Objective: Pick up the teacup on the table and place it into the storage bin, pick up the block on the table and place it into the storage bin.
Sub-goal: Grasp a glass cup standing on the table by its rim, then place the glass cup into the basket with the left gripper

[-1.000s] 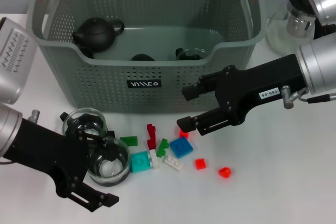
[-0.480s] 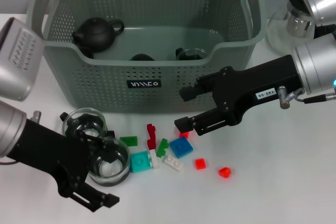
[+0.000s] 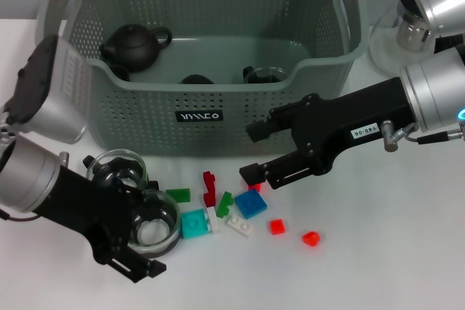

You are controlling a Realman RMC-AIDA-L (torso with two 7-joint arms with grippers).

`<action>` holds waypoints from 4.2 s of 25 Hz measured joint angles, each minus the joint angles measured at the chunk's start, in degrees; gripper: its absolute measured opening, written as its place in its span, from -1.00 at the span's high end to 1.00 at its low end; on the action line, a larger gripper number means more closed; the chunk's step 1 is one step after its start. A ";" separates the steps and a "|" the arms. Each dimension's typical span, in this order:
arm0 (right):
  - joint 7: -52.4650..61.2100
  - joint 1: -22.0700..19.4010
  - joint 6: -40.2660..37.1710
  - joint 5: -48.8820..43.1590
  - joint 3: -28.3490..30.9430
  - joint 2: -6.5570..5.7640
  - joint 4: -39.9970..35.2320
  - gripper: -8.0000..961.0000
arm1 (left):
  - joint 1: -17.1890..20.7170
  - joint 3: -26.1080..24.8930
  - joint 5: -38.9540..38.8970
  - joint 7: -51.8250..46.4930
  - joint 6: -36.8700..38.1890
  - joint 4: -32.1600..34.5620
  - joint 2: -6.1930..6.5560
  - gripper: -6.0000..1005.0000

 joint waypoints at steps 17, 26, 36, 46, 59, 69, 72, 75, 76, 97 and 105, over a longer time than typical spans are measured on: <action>-1.99 0.02 1.93 -0.01 -0.08 0.00 2.36 -0.72 | 0.31 9.70 2.93 -4.68 -8.56 -2.44 0.00 -0.80; -2.25 0.12 2.56 0.00 -0.09 -0.09 2.89 -0.72 | 0.16 11.77 3.00 -5.94 -8.56 -3.75 0.00 -0.62; -2.24 0.04 2.82 0.00 -0.11 -0.20 3.00 -0.72 | 0.01 12.19 2.98 -8.29 -8.69 -4.56 0.00 -0.44; -2.20 -0.27 2.81 0.00 -0.04 -0.17 3.00 -0.72 | -0.91 11.97 2.83 -8.31 -7.19 -6.42 0.27 -0.01; -2.20 -0.66 2.44 0.00 0.20 -0.17 2.98 -0.72 | -0.51 12.11 2.78 -8.10 -6.72 -5.24 0.17 0.85; -2.38 -0.64 1.49 -0.01 0.00 -0.60 2.97 -0.72 | -0.45 9.65 -2.50 -8.88 6.61 -0.13 -0.02 0.85; -3.11 -0.71 1.42 -0.01 0.05 -0.67 3.00 -0.72 | 0.22 9.46 -2.97 -9.33 5.20 0.36 -0.06 0.89; -3.61 -0.76 1.27 0.00 0.21 -0.75 3.24 -0.72 | 0.68 9.47 -3.09 -9.21 2.77 0.19 -0.10 0.89; -3.64 -0.77 1.25 0.00 0.24 -0.84 3.38 -0.72 | 0.74 9.47 -3.12 -9.15 2.18 0.15 -0.10 0.89; -4.19 -3.79 -3.90 -7.82 0.58 -3.54 4.81 -0.72 | -0.45 -0.20 -21.70 -13.74 8.73 2.31 0.16 0.88; -4.29 -4.48 -6.02 -11.85 1.41 -6.03 8.70 -0.72 | -5.07 -2.36 -26.41 -20.06 3.60 2.89 0.22 0.88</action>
